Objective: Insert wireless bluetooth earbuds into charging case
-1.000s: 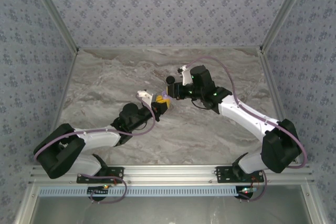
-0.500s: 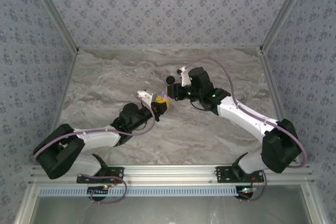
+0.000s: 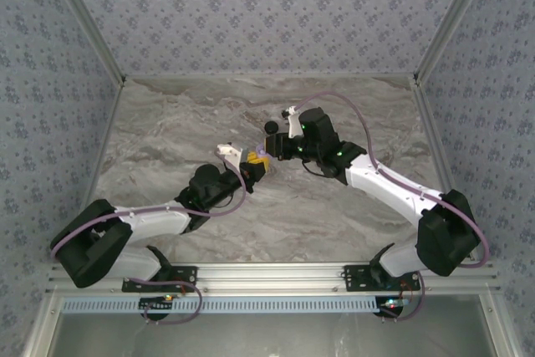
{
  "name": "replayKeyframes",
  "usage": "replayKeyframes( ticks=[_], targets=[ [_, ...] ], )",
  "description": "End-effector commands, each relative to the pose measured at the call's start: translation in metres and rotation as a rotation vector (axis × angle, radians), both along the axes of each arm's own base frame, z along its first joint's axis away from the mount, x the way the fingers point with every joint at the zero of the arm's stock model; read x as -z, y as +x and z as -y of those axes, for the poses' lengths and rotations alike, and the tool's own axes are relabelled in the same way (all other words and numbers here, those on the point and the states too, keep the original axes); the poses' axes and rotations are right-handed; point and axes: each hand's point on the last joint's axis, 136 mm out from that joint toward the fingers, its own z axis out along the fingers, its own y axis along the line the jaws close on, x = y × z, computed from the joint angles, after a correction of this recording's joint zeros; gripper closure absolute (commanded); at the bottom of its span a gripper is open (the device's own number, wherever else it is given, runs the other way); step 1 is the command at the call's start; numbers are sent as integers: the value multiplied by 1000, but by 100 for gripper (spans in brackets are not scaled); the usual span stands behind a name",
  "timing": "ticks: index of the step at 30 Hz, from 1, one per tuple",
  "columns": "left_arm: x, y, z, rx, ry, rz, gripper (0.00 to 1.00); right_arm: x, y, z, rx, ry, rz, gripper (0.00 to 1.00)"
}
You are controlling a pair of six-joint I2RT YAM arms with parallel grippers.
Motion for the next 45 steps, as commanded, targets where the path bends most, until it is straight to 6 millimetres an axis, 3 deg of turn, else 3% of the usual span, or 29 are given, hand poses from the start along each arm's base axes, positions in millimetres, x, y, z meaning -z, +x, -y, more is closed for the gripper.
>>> replayKeyframes(
  ticks=[1,20,26,36,45],
  targets=[
    [-44,3,1,-14,-94,85,88,4,-9,2,5,-15,-24,77],
    [-43,3,1,-16,-90,82,88,1,-14,-1,-11,-16,-25,71],
    [-41,3,1,-14,-81,79,88,-3,-16,1,-14,-18,-15,65],
    [-37,2,1,-11,-60,73,88,-16,-21,10,-18,-33,38,51],
    [-37,-3,4,22,-42,85,89,-23,-22,29,17,-58,60,53]
  ],
)
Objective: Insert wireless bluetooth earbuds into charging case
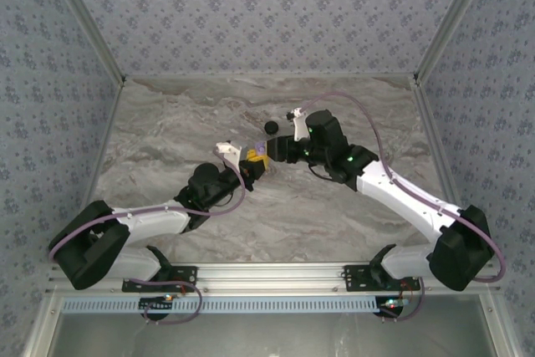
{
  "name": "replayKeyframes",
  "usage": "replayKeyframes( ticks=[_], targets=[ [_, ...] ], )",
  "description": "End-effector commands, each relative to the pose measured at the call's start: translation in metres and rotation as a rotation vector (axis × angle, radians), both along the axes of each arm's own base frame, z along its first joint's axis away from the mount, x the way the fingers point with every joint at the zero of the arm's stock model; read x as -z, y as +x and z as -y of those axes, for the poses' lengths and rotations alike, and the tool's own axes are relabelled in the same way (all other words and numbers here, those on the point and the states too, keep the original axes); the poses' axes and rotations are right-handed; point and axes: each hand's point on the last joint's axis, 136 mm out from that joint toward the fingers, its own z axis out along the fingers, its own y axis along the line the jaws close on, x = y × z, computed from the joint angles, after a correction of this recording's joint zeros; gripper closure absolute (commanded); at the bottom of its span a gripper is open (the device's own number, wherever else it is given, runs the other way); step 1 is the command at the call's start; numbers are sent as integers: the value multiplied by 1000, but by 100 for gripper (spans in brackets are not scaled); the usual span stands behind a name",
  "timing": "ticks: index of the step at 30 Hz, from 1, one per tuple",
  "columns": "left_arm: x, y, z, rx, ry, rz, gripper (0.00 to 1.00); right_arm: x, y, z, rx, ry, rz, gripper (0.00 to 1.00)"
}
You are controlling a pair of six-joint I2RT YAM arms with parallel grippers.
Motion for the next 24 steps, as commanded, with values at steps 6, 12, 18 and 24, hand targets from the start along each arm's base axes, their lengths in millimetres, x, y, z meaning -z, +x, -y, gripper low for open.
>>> replayKeyframes(
  ticks=[6,12,18,24],
  targets=[
    [-37,-19,13,144,-43,82,89,2,-5,39,39,-75,10,63],
    [-46,-29,19,229,-65,109,90,4,-11,59,31,-109,2,70],
    [-52,-35,24,277,-74,132,90,8,-19,54,-29,-110,-19,76],
    [-56,-37,26,296,-81,137,90,12,-23,44,-86,-101,-41,77]
  ],
)
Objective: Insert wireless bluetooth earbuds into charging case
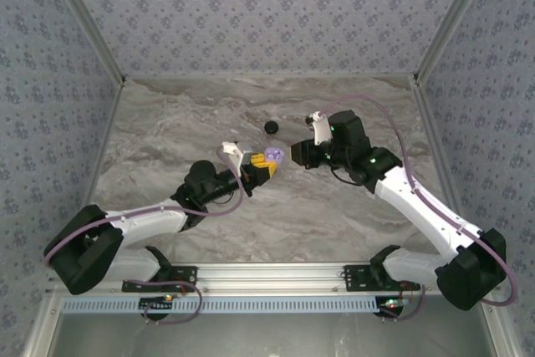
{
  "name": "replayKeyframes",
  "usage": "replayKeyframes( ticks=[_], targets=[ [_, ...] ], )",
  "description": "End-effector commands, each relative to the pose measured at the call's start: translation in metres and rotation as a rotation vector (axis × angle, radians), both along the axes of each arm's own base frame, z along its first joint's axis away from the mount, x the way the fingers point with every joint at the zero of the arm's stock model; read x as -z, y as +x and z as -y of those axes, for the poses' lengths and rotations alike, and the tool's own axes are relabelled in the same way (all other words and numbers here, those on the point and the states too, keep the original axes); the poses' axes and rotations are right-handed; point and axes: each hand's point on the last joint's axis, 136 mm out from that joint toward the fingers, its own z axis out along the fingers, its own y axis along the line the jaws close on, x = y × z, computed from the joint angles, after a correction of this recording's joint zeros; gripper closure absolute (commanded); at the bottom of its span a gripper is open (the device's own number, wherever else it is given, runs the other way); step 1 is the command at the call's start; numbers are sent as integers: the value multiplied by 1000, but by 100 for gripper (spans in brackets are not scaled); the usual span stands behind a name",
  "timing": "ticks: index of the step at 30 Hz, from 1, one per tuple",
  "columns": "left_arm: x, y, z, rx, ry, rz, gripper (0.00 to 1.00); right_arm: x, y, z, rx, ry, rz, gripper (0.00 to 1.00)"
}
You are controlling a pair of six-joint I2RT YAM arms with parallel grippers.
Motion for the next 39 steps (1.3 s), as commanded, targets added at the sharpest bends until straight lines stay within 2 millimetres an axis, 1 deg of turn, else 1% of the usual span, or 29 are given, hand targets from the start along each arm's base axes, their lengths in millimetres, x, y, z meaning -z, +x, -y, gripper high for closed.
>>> replayKeyframes(
  ticks=[1,10,15,19,24,29,36,39],
  targets=[
    [-33,-2,4,35,-60,81,90,6,-8,-7,-62,-8,-28,77],
    [-29,-1,10,54,-54,66,90,1,-14,-18,-106,1,-11,77],
    [-27,-1,13,64,-52,60,89,2,-15,-18,-107,-17,-6,77],
    [-26,0,13,57,-44,57,89,4,-16,-16,-105,-39,-6,75],
    [-25,1,11,43,-38,65,89,6,-14,-7,-68,-83,3,74],
    [-26,1,10,40,-37,72,89,-5,-13,1,-31,-80,42,74],
    [-26,-2,11,54,-35,75,89,-12,-11,9,14,-76,71,74],
    [-27,-4,11,67,-39,79,90,-16,-9,9,20,-57,79,75]
  ],
)
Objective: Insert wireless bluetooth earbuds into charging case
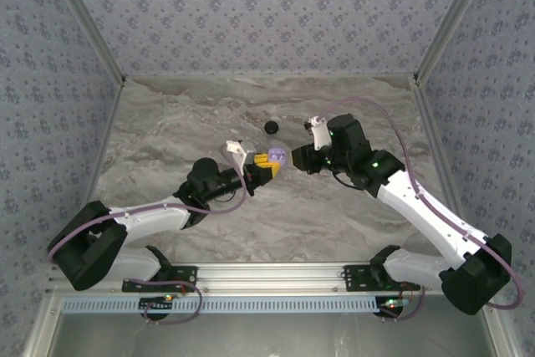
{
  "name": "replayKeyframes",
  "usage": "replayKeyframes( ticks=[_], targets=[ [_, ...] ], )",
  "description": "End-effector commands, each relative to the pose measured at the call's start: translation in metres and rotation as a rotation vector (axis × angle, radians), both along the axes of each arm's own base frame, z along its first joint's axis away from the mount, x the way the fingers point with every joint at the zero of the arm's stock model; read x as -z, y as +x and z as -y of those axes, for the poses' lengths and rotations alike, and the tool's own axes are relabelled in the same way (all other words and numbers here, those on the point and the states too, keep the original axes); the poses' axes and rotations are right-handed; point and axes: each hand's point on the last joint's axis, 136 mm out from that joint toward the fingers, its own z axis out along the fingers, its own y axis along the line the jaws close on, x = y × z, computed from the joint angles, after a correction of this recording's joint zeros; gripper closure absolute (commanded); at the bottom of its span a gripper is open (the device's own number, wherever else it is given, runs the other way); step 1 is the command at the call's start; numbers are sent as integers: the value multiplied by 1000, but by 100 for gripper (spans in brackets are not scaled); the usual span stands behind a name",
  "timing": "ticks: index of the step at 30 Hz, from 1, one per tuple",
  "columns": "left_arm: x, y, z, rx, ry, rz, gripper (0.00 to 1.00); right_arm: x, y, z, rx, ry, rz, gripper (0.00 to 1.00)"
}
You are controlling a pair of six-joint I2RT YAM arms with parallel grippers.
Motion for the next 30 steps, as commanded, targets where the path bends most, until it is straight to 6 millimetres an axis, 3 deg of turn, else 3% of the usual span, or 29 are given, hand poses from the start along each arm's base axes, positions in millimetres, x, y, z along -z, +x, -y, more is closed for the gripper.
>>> replayKeyframes(
  ticks=[1,30],
  targets=[
    [-28,-4,4,32,-50,76,89,-15,3,2,19,27,32,76],
    [-33,-13,15,88,-53,119,90,-28,-18,-27,-155,57,41,77]
  ],
)
